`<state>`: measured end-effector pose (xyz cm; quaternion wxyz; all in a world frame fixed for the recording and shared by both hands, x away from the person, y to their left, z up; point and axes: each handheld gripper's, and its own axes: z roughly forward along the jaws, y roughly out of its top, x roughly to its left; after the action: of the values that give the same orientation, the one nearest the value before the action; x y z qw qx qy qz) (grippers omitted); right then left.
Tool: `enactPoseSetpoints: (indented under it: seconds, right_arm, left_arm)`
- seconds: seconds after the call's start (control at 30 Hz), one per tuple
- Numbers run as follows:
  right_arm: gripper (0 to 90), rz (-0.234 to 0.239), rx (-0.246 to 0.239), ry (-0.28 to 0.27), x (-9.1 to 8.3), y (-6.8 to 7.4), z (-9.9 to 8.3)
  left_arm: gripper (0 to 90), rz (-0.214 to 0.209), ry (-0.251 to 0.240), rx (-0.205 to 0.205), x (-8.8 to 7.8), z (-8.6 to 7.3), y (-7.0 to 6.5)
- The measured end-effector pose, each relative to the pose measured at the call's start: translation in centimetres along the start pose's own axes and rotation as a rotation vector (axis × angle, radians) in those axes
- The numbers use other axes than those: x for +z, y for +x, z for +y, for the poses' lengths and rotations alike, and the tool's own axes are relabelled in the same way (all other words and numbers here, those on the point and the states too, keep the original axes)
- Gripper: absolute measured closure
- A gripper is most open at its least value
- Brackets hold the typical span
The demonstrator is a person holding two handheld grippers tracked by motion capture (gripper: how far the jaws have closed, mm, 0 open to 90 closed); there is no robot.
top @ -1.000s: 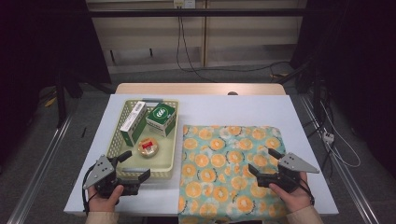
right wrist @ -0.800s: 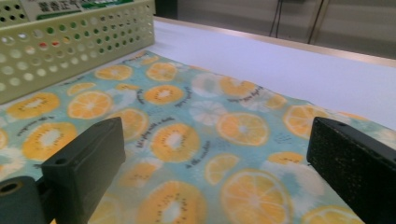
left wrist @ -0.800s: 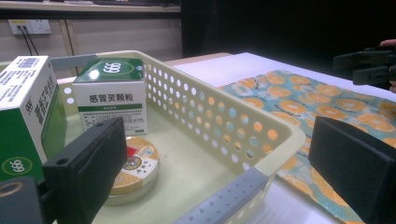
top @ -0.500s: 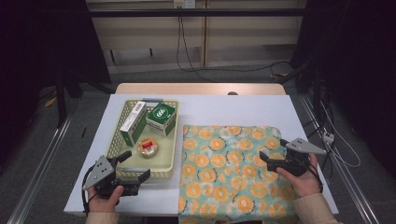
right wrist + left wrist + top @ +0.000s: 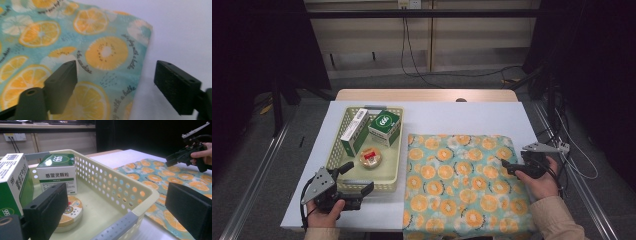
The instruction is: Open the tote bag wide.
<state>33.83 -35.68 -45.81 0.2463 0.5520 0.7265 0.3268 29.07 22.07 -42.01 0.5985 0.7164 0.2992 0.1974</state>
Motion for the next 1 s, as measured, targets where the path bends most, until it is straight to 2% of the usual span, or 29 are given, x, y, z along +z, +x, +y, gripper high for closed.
enactPoseSetpoints:
  seconds: [0.07, 0.2, 0.4, 0.43, 0.47, 0.57, 0.63, 0.73, 0.8, 1.0]
  right_arm:
    - [24.4, -0.008, 0.010, 0.030, 0.4, -0.2, 0.0]
    - [29.8, -0.016, 0.021, 0.035, 0.4, -0.3, 0.0]
    - [55.1, -0.003, 0.015, 0.021, 0.2, -0.3, 0.0]
    - [55.1, 0.006, 0.017, 0.020, 0.2, -0.3, 0.0]
    - [67.6, 0.010, 0.017, 0.021, 0.1, -0.3, 0.1]
    - [80.9, 0.040, 0.016, 0.024, 0.1, -0.4, 0.2]
    - [87.8, 0.081, 0.028, 0.014, 0.1, -0.4, 0.3]
    - [89.9, 0.083, 0.024, -0.014, 0.1, -0.3, 1.0]
    - [90.0, 0.069, 0.022, -0.024, 0.2, -0.5, 1.9]
    - [90.0, 0.042, 0.047, -0.039, 1.8, -2.1, 4.4]
  left_arm:
    - [4.4, -0.001, 0.003, 0.007, 0.0, 0.0, 0.0]
    - [4.4, -0.005, 0.004, 0.004, 0.1, -0.1, -0.1]
    - [4.4, -0.001, 0.001, 0.002, 0.1, 0.0, -0.1]
    - [4.4, -0.001, 0.000, 0.004, 0.1, 0.0, -0.1]
    - [4.4, 0.001, -0.001, 0.004, 0.1, 0.1, -0.1]
    - [4.4, 0.005, 0.000, 0.005, 0.2, 0.1, -0.1]
    - [4.5, 0.005, 0.001, 0.007, 0.2, 0.1, -0.2]
    - [4.6, 0.007, 0.003, 0.008, 0.2, 0.1, -0.2]
    - [4.6, 0.013, 0.005, 0.014, 0.2, 0.1, -0.2]
    - [4.7, 0.003, 0.002, 0.011, 0.3, 0.2, -0.4]
